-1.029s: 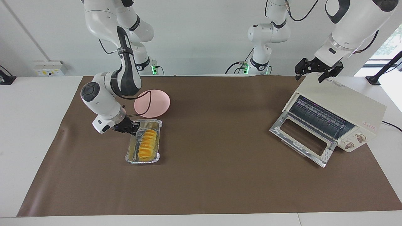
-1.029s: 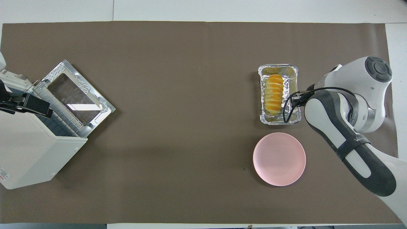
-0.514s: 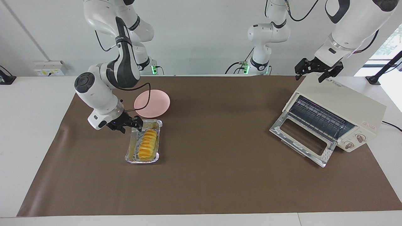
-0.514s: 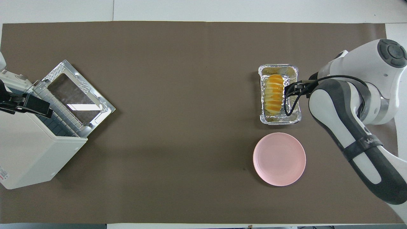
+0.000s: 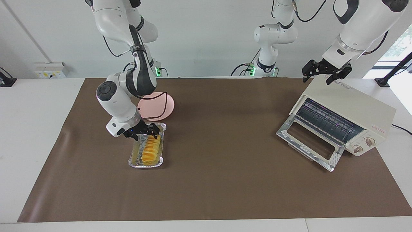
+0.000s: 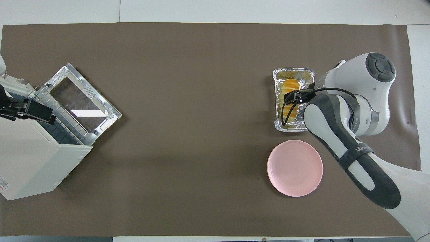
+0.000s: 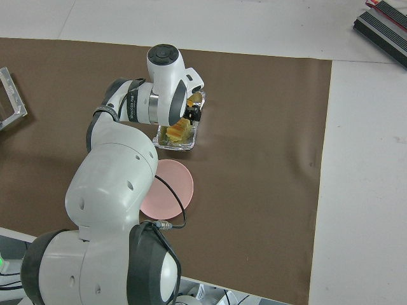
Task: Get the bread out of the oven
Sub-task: 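Grasp the bread rolls in the tray with the right gripper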
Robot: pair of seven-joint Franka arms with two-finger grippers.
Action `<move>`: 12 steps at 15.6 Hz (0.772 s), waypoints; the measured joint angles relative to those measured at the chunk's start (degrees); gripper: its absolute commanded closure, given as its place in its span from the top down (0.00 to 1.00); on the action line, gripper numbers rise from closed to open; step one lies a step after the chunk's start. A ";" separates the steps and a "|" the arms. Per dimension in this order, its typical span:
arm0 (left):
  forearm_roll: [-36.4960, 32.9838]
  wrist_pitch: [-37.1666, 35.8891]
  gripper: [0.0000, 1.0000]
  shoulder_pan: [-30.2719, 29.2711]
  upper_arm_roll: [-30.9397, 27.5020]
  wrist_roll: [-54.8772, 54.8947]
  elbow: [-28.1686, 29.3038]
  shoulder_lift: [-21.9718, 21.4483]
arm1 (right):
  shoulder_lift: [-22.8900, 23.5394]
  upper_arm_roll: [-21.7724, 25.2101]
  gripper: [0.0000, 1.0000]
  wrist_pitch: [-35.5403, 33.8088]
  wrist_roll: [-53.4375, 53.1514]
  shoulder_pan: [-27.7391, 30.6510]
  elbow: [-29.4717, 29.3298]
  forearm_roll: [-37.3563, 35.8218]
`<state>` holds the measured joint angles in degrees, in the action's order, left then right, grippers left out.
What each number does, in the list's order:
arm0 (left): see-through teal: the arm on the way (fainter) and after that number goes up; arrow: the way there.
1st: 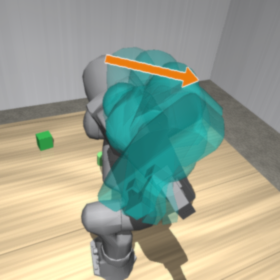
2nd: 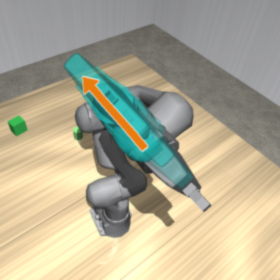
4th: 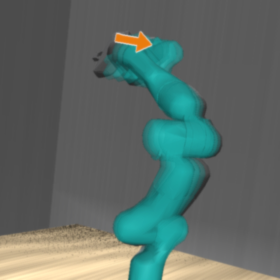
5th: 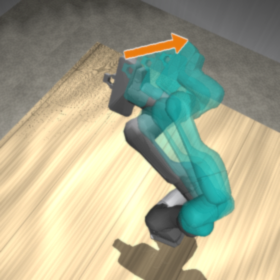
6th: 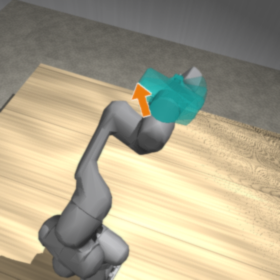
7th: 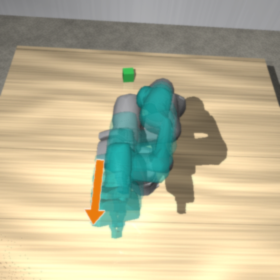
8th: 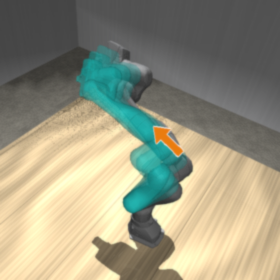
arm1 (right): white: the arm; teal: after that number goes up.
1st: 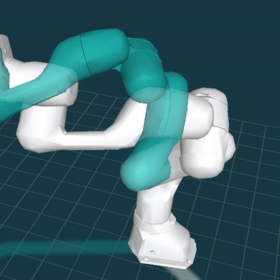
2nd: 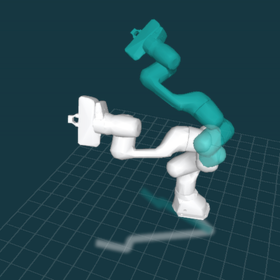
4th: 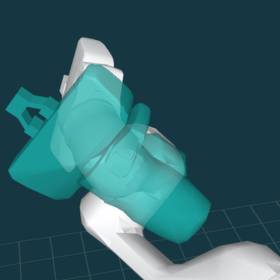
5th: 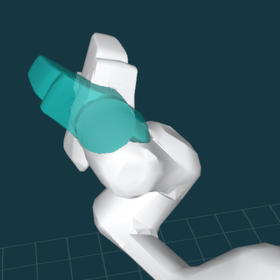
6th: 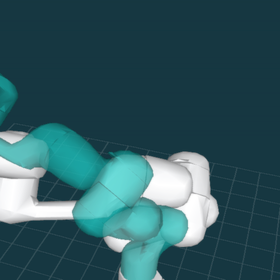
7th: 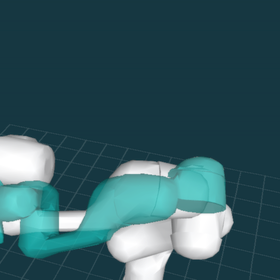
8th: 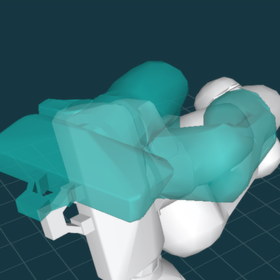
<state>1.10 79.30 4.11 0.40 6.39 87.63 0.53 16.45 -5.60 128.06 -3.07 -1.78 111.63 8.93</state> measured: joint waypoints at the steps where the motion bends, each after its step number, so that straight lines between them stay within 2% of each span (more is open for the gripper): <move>1: 0.00 0.00 1.00 0.00 0.00 0.00 0.00 0.00 | 0.03 0.09 1.00 0.91 0.00 0.02 0.87 0.00; 7: 0.00 0.00 1.00 0.00 0.00 0.00 0.00 0.00 | 0.03 -0.19 0.96 1.51 0.00 -0.16 2.22 0.00; 10: 0.00 0.00 1.00 0.00 0.00 0.00 0.00 0.00 | 0.07 -0.24 0.81 1.52 0.01 -0.16 2.69 0.00; 12: 0.00 0.00 1.00 0.00 0.00 0.00 0.00 0.00 | 0.13 -0.33 0.65 2.67 0.01 -0.28 3.38 0.00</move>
<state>1.10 79.30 4.11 0.41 6.39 87.63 0.53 16.58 -5.93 130.73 -3.06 -2.06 115.02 8.93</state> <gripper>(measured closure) 0.000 0.115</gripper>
